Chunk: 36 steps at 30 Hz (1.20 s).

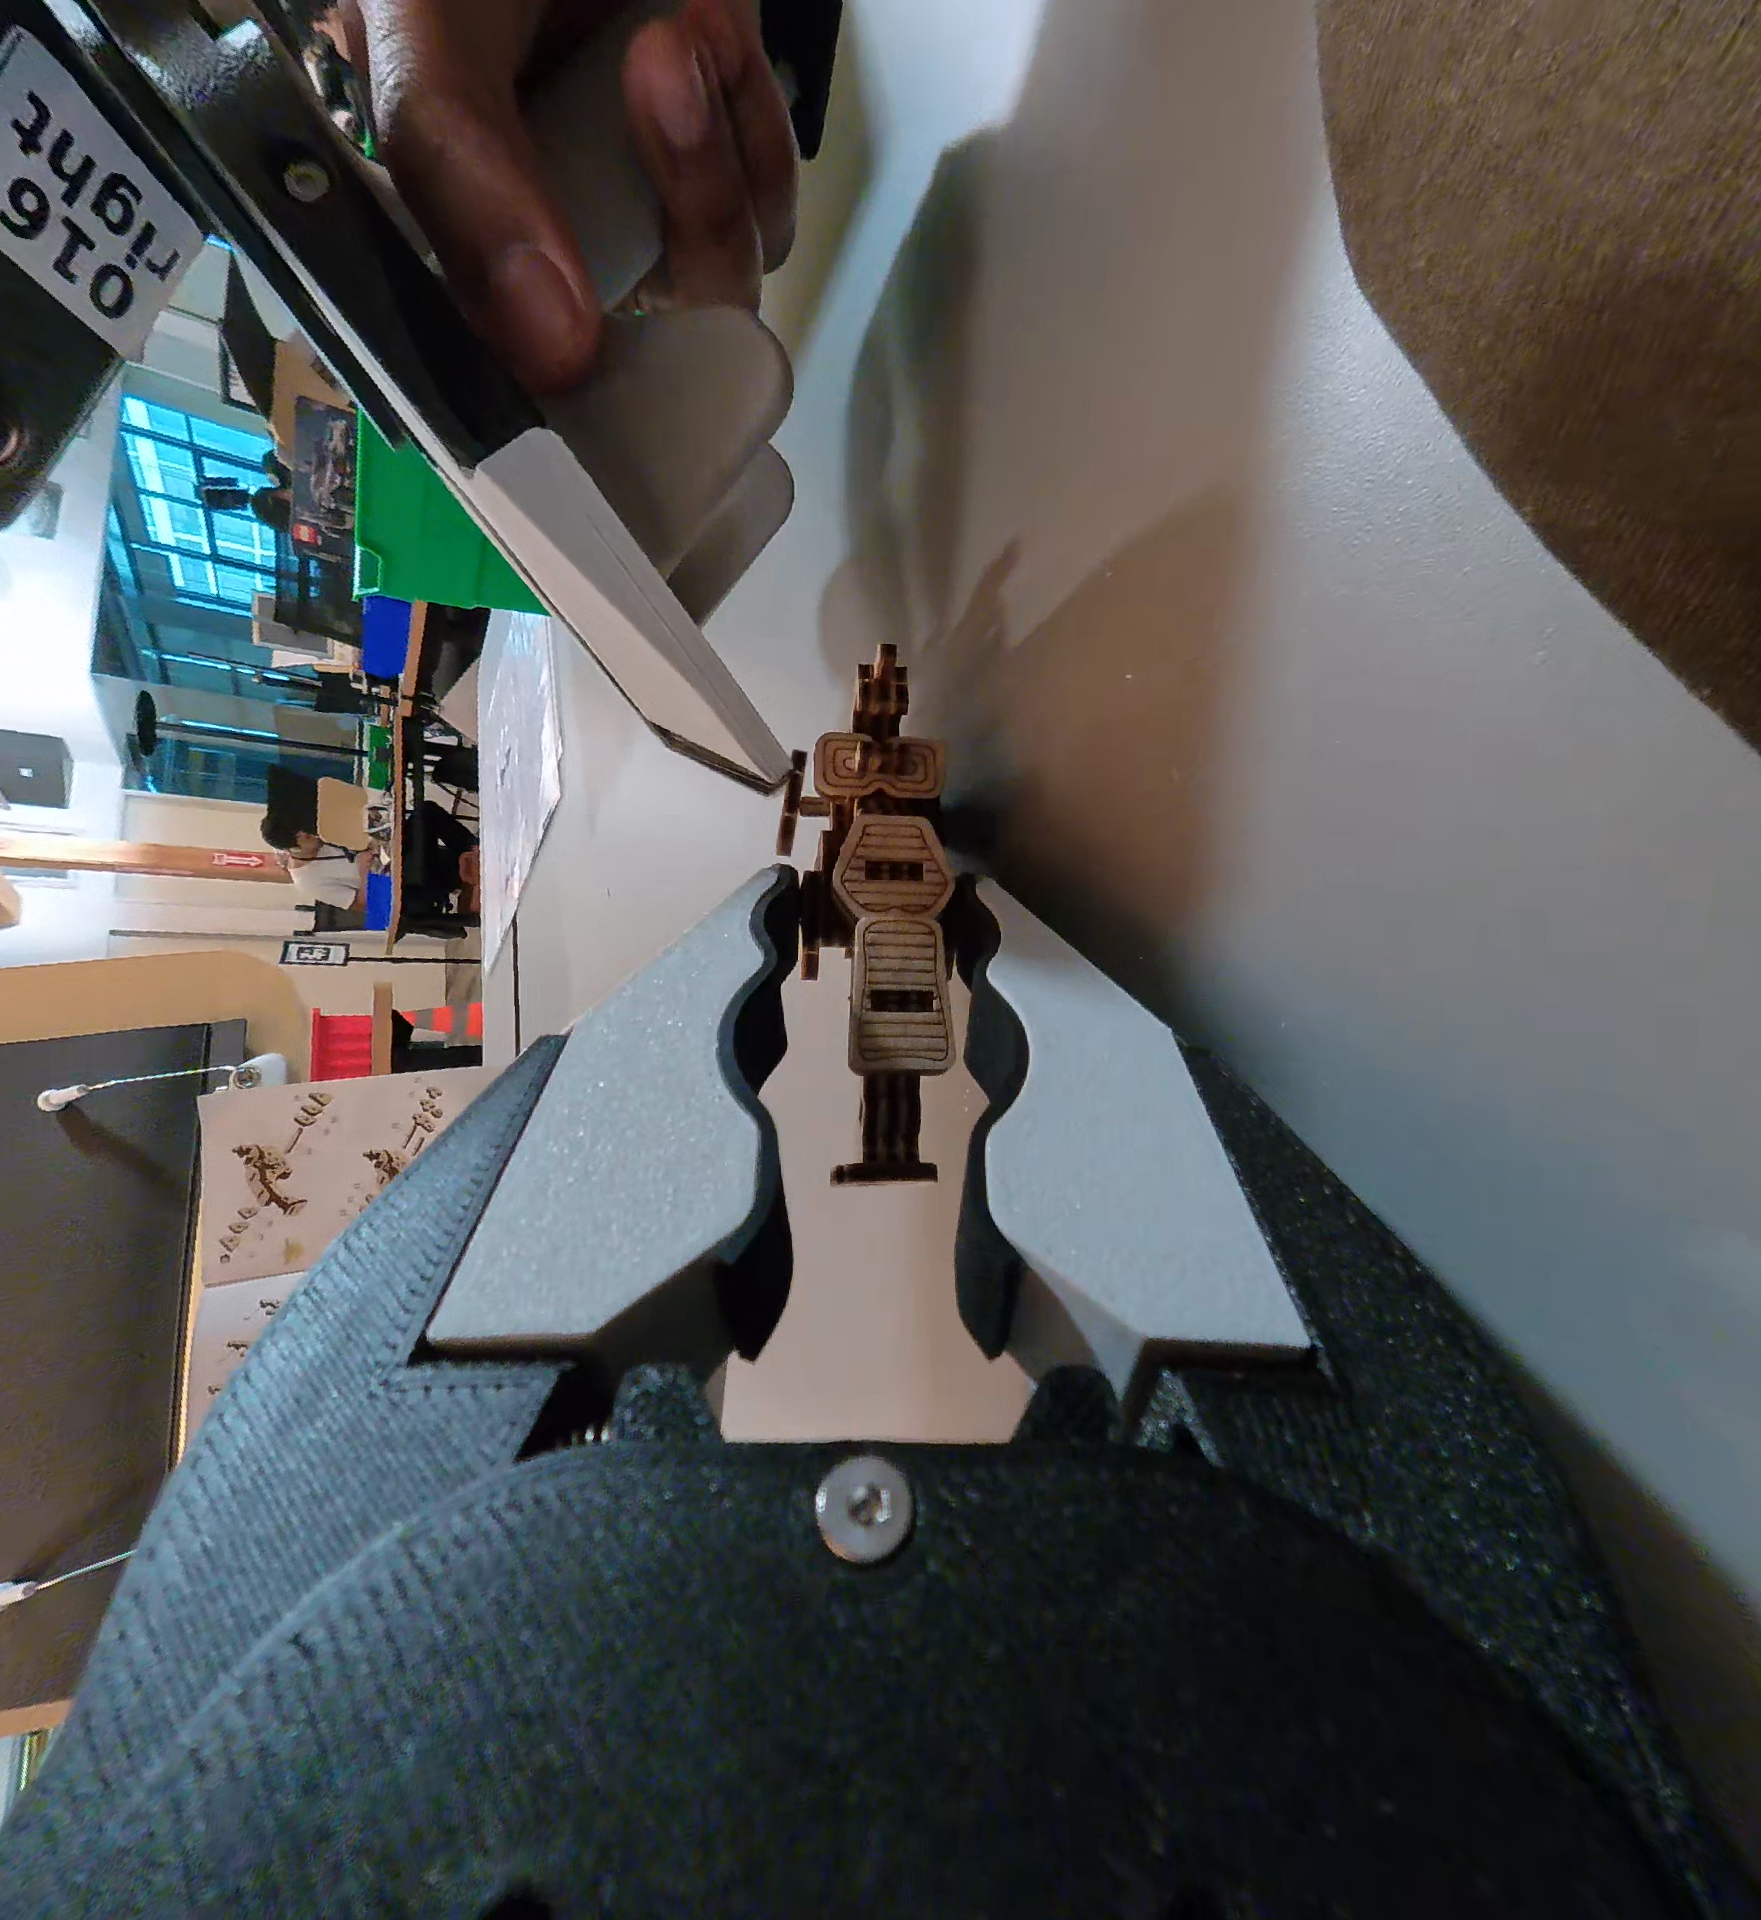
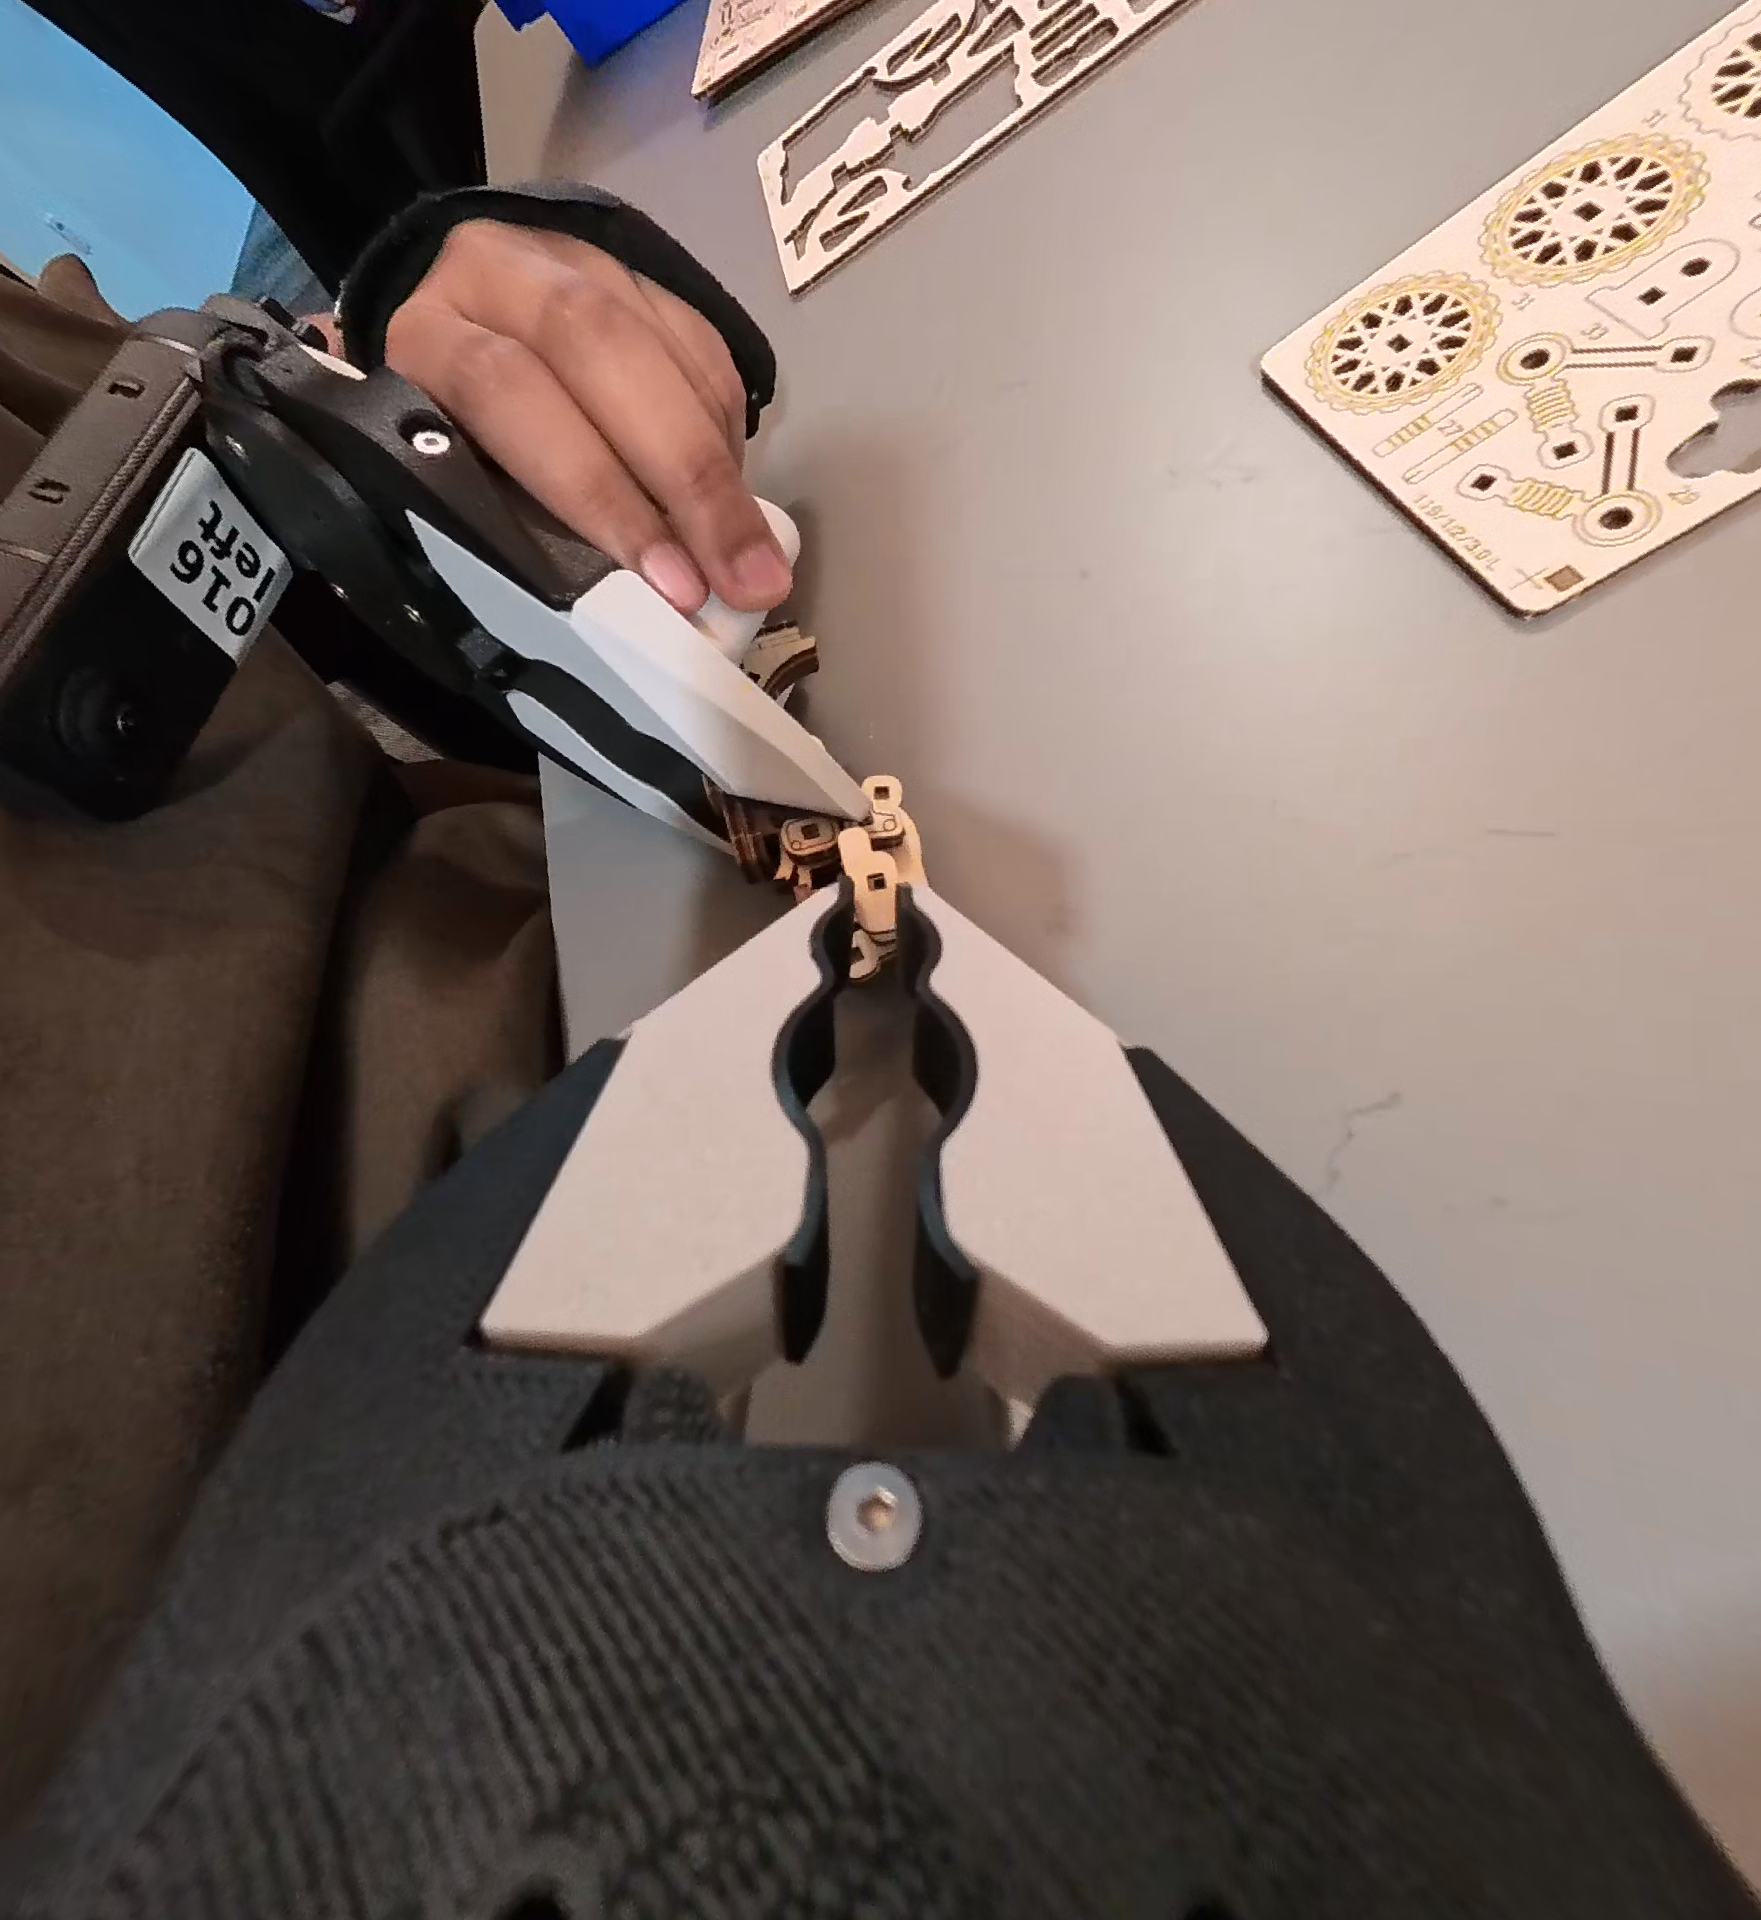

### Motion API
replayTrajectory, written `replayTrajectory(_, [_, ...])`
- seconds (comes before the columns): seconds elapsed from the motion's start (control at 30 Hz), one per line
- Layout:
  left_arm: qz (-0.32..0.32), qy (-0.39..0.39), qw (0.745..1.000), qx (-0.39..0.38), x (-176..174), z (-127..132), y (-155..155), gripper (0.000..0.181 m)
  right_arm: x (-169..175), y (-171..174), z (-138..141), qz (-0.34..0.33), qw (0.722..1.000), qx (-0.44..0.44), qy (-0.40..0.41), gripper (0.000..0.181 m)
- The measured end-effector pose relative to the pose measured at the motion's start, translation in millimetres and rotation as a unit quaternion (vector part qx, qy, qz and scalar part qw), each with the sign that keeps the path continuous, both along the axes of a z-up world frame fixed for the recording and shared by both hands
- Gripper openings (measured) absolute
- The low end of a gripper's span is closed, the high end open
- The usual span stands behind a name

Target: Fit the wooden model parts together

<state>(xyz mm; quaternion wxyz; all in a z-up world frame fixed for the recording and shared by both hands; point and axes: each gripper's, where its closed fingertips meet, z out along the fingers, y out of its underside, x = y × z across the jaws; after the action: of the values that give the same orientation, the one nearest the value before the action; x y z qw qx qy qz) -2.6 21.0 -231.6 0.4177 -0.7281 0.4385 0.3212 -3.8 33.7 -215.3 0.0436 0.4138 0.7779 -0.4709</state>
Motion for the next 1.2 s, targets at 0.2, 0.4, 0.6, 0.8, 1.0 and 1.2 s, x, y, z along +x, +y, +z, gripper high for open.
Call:
replayTrajectory(0.2, [0.000, 0.001, 1.000, 0.000, 0, 0, 0, 0.029, -1, 0, -1, -0.002, 1.000, 0.004, 0.006, 0.006])
replayTrajectory(0.4, [0.000, 0.002, 1.000, 0.000, 0, 0, 0, 0.029, -1, 0, 0, -0.001, 1.000, 0.008, 0.011, 0.006])
replayTrajectory(0.6, [0.001, 0.004, 1.000, 0.000, 0, 0, 0, 0.029, -1, 0, 1, -0.001, 1.000, 0.006, 0.013, 0.007])
replayTrajectory(0.8, [0.002, 0.004, 1.000, 0.001, -1, 0, 1, 0.029, -1, 0, 1, 0.000, 1.000, 0.007, 0.015, 0.008])
replayTrajectory(1.0, [0.006, -0.007, 1.000, 0.001, -2, 0, 1, 0.029, -5, 4, 14, 0.004, 0.998, 0.003, 0.067, 0.020])
replayTrajectory(1.2, [0.025, -0.077, 0.996, 0.023, -9, 11, 0, 0.029, 1, 6, 30, 0.061, 0.971, 0.051, 0.225, 0.043])
